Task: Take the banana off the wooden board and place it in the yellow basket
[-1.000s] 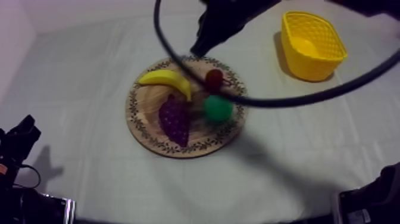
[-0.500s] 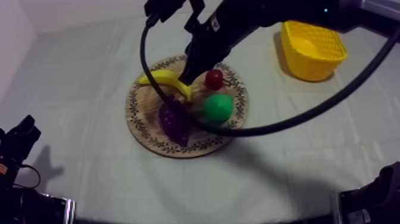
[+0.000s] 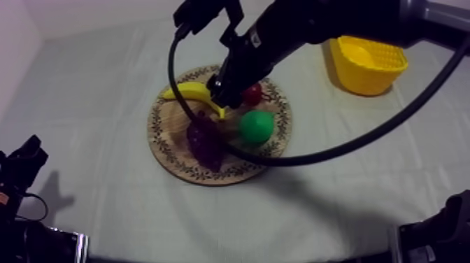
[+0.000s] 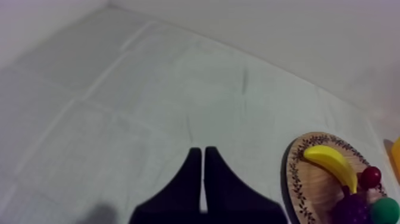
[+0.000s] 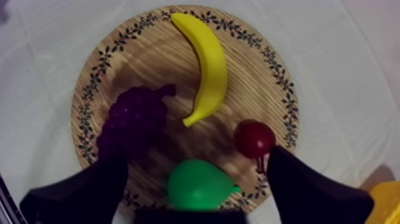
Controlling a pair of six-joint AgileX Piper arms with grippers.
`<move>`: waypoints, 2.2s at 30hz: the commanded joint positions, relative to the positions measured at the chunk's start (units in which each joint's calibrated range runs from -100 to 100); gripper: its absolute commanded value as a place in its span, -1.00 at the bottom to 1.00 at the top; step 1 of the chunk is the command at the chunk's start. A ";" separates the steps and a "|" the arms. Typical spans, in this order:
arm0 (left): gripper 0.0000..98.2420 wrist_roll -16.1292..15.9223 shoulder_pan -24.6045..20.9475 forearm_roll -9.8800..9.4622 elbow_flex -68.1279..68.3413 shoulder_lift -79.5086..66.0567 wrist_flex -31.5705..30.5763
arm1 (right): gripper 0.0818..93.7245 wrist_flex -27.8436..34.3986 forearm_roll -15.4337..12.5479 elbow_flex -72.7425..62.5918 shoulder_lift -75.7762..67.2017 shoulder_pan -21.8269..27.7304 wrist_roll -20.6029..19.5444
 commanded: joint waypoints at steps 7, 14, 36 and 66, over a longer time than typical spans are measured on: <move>-1.00 0.00 0.02 0.03 -0.01 -0.05 -0.02 | 0.46 0.97 -1.52 -3.46 4.32 0.51 1.65; -1.00 0.01 0.02 0.03 -0.01 -0.05 -0.02 | 0.44 1.04 -0.67 -7.85 11.21 0.02 1.22; -1.00 -0.01 0.02 0.03 -0.01 -0.05 -0.02 | 0.41 6.18 -0.29 -35.21 34.41 1.19 1.84; -1.00 0.01 0.02 0.03 -0.01 -0.05 -0.02 | -0.33 9.33 -0.57 -47.11 46.36 2.21 5.51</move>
